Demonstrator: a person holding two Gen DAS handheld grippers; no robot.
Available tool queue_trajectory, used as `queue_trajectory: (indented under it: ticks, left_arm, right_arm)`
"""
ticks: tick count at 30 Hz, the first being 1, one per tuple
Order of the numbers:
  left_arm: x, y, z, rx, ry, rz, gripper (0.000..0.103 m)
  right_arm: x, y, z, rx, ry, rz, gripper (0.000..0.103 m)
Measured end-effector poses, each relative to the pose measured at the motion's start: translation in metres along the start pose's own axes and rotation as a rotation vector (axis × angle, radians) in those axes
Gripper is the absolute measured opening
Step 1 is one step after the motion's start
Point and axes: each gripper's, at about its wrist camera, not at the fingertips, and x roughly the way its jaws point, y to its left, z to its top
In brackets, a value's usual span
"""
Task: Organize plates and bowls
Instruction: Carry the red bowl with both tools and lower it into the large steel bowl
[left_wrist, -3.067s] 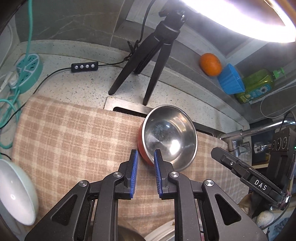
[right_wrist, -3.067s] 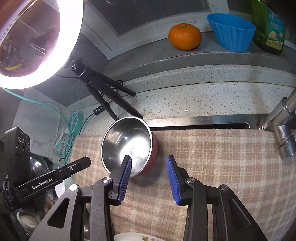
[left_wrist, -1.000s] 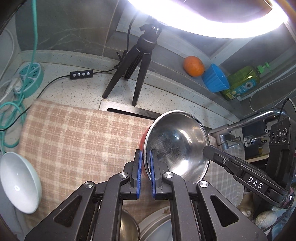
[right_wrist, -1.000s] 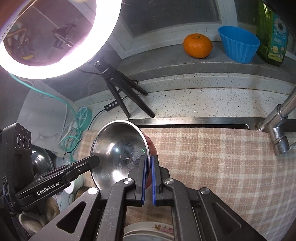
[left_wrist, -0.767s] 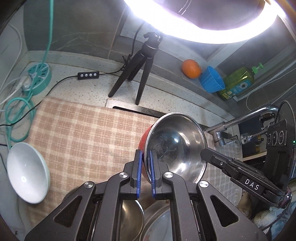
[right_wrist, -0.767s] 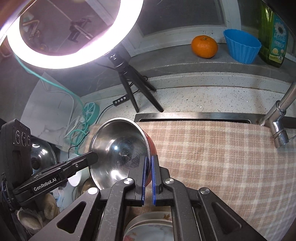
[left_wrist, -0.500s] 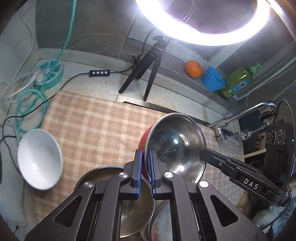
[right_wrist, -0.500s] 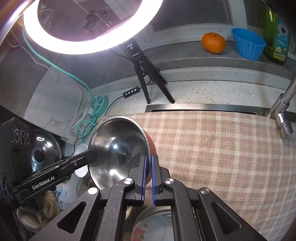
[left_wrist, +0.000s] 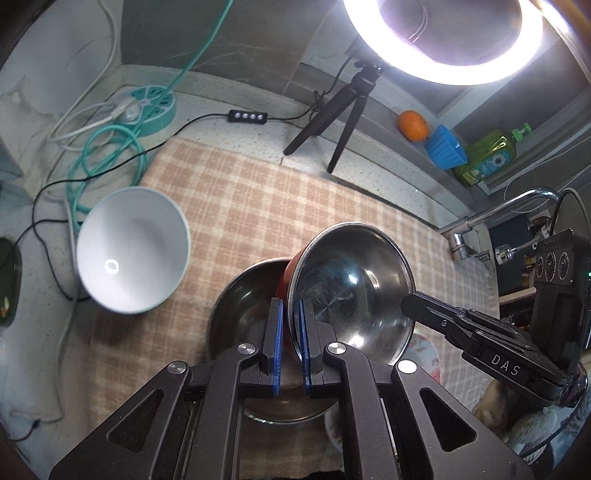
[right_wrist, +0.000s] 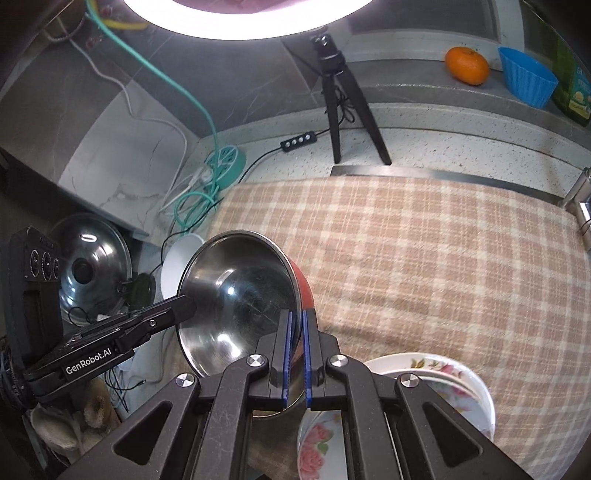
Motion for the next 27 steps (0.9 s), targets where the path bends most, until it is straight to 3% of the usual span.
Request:
queue_trajectory:
  ticks: [27]
  left_arm:
    - [0.028,0.014,-0.027,0.062,0.089,0.127,0.007]
  right_arm:
    - [0.055,0.021,-0.023,-0.128,0.126,-0.135,0.006]
